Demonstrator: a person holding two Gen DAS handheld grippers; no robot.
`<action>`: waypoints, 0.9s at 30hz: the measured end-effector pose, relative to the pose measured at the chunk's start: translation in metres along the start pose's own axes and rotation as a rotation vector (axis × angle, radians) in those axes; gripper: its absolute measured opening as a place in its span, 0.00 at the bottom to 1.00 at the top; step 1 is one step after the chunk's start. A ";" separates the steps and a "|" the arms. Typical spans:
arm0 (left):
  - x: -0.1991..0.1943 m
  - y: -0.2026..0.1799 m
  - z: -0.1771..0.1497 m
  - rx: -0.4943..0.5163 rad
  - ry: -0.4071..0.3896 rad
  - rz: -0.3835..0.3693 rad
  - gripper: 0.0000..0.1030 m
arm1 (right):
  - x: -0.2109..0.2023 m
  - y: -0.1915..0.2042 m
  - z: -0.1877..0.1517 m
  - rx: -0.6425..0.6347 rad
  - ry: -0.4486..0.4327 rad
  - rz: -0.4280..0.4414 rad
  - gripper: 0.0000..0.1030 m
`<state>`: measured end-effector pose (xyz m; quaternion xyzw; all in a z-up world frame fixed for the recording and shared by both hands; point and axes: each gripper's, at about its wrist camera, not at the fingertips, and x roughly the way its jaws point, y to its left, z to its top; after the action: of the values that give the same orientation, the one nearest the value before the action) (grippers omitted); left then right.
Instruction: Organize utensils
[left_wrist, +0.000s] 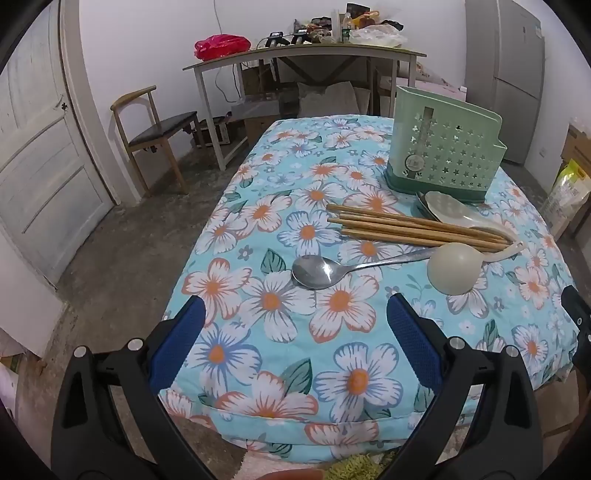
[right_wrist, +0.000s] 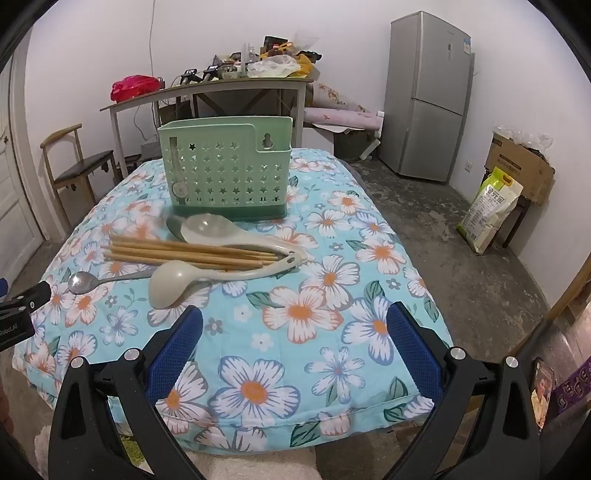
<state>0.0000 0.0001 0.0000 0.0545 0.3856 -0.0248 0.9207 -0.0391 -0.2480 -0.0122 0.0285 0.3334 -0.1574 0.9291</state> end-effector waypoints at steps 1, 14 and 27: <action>0.000 0.000 0.000 0.000 0.002 -0.001 0.92 | 0.000 0.000 0.000 0.001 -0.002 0.001 0.94; 0.000 0.000 -0.001 0.003 0.008 0.002 0.92 | 0.000 -0.001 0.000 0.007 0.001 0.007 0.94; 0.001 0.000 0.000 0.006 0.013 0.005 0.92 | 0.000 -0.003 0.001 0.011 0.002 0.008 0.94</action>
<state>0.0001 0.0001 -0.0007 0.0585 0.3914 -0.0231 0.9181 -0.0395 -0.2511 -0.0118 0.0353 0.3335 -0.1554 0.9292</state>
